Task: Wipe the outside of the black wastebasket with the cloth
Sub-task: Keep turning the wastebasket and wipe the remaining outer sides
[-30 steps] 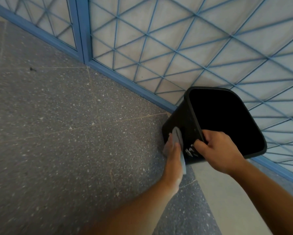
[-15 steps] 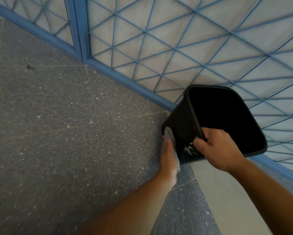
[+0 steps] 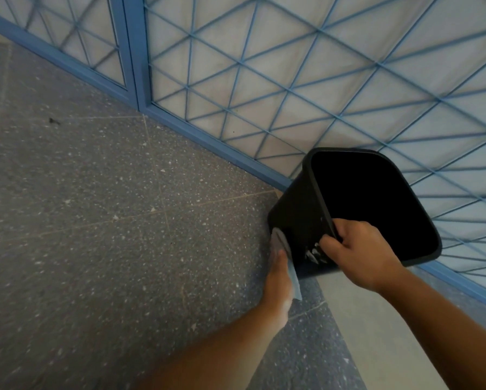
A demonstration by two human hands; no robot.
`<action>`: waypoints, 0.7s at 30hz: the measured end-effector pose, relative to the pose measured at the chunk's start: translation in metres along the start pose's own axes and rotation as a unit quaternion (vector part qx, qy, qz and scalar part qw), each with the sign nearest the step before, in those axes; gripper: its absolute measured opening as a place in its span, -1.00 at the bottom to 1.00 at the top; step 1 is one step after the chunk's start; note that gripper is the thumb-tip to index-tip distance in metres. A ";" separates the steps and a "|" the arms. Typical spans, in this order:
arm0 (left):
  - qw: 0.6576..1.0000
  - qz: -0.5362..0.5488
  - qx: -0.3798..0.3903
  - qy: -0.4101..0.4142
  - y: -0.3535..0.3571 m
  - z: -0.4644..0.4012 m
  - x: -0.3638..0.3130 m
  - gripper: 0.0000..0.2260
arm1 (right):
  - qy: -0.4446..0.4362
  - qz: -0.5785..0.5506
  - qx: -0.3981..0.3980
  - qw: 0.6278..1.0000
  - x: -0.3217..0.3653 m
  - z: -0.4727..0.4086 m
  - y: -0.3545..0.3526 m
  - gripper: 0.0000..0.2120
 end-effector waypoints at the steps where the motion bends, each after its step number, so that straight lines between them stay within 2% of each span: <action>1: 1.000 0.007 -0.006 -0.006 0.000 -0.004 0.001 -0.40 | 0.000 0.001 -0.001 1.000 0.000 0.000 0.000 -0.73; 6: 0.997 0.008 0.054 0.050 0.014 0.000 0.000 -0.48 | 0.001 -0.012 0.008 1.000 -0.001 -0.001 0.000 -0.75; 9: 0.999 0.003 0.015 0.036 0.003 -0.008 0.003 -0.44 | 0.003 0.000 0.003 1.000 -0.001 0.000 0.000 -0.73; 13: 0.996 -0.005 0.055 0.076 0.013 -0.009 -0.006 -0.50 | -0.003 -0.002 0.001 1.000 0.000 -0.003 0.001 -0.73; 18: 0.996 -0.031 0.043 0.068 0.001 -0.015 -0.002 -0.49 | -0.003 -0.003 0.001 1.000 0.001 0.000 0.001 -0.74; 21: 0.992 -0.030 0.076 0.091 0.013 -0.012 -0.014 -0.49 | -0.013 0.000 -0.002 1.000 0.001 -0.001 -0.001 -0.73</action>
Point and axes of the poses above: each hand's wrist, its own z-axis away from the middle knuckle, its own y-axis out of the palm, x = y × z, the point moved 6 cm from there along -z, towards the middle knuckle, and after that the axes turned 11 degrees about y, right-handed, at the moved point
